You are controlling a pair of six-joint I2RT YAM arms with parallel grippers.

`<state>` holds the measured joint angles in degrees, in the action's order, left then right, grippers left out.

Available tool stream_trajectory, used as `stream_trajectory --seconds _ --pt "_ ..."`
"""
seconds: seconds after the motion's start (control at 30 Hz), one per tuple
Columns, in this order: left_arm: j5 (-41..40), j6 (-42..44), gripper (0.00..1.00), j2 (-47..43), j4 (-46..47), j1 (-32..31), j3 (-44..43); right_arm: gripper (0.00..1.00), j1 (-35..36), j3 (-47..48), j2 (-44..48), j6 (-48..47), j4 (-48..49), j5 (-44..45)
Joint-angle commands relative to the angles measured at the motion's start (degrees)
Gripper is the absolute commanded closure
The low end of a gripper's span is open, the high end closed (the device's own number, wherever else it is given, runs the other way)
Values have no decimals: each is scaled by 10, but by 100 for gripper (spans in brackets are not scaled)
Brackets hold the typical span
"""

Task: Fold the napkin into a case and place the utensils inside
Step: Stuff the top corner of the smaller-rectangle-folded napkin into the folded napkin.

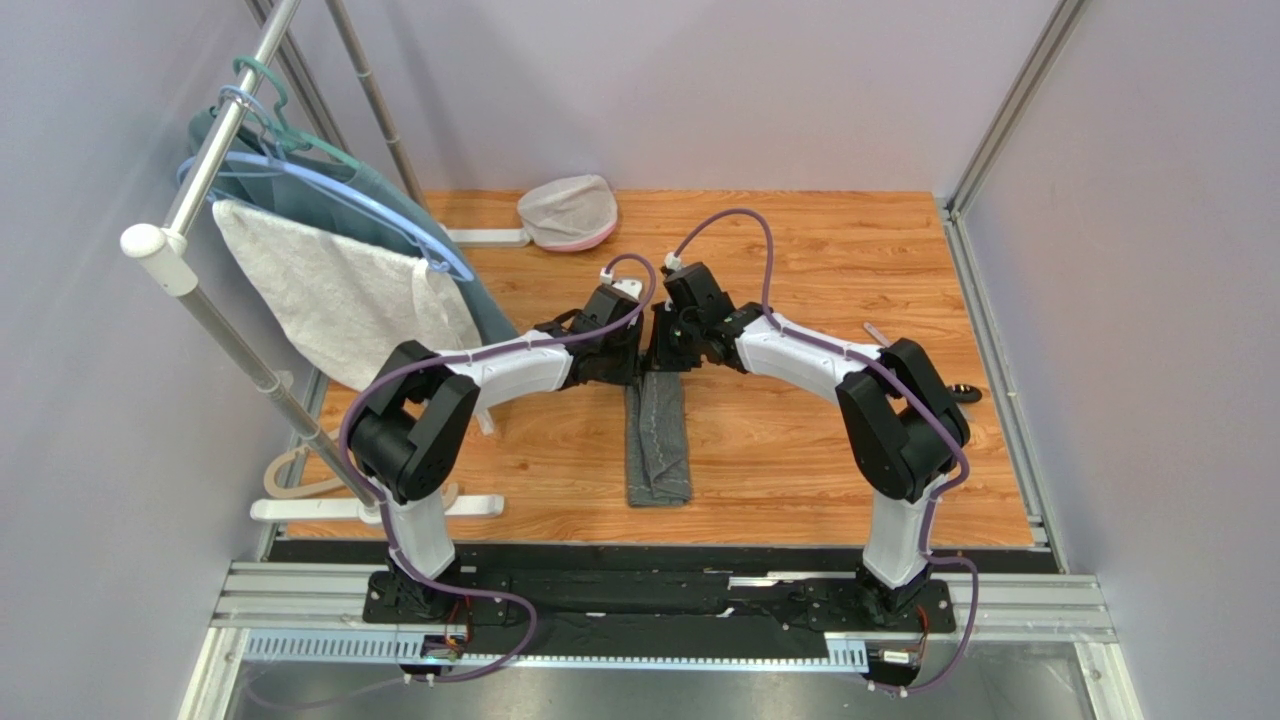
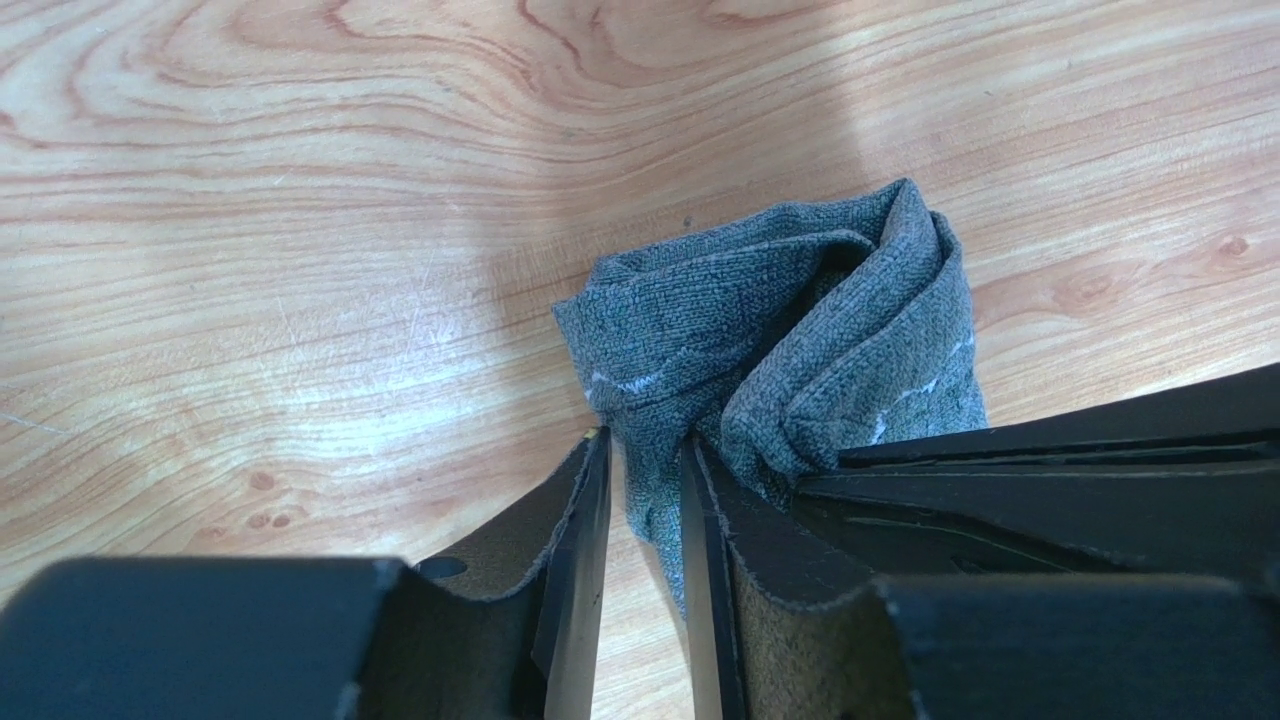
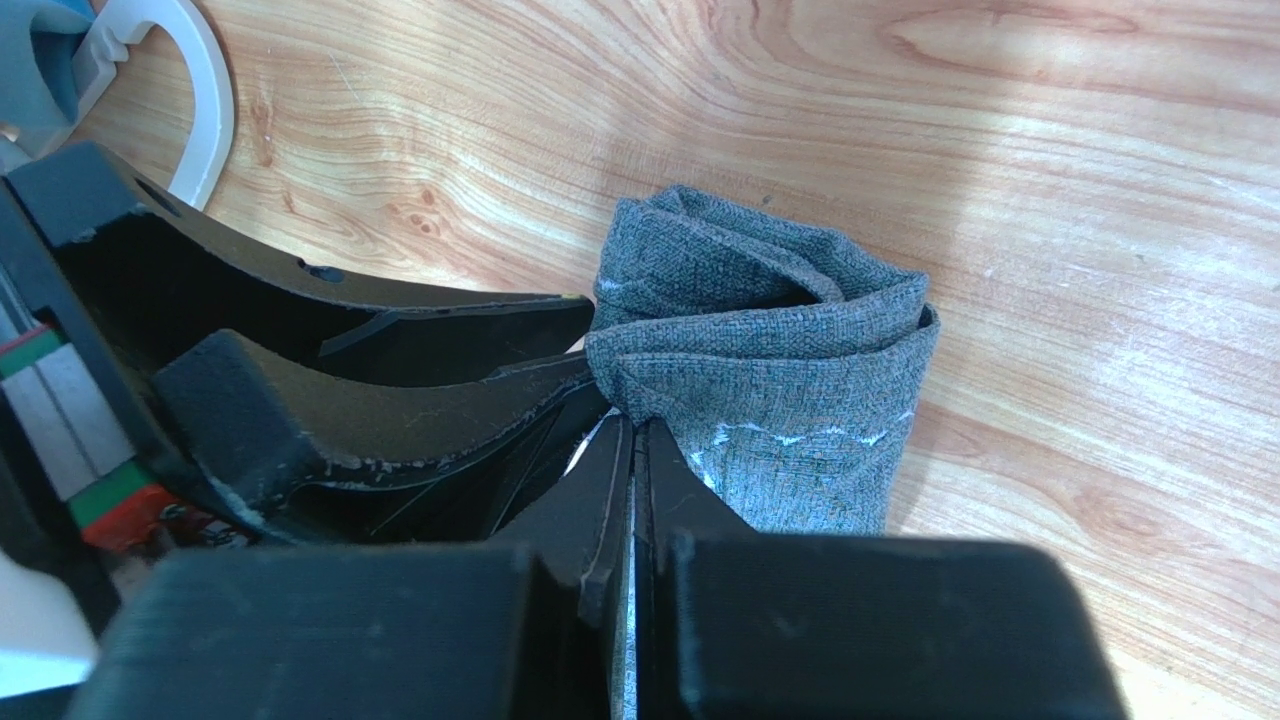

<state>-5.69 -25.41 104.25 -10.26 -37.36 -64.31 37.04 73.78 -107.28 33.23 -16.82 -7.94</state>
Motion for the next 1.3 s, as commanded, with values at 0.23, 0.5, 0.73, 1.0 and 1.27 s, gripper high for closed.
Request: stream_trajectory --seconds 0.23,0.5,0.73,1.0,1.27 --pt "0 -11 86 -26 21 15 -13 100 -4 -5 9 0 20 -16" --pt "23 -18 96 -34 40 18 -11 100 -4 -6 2 -6 25 -42" --pt "46 -25 97 -56 74 18 20 100 -6 1 -28 2 42 -58" --pt "70 -28 97 -81 96 18 56 100 -19 -41 -61 73 156 -80" --pt "93 -46 99 -69 88 18 69 100 -51 -126 -94 260 400 -124"
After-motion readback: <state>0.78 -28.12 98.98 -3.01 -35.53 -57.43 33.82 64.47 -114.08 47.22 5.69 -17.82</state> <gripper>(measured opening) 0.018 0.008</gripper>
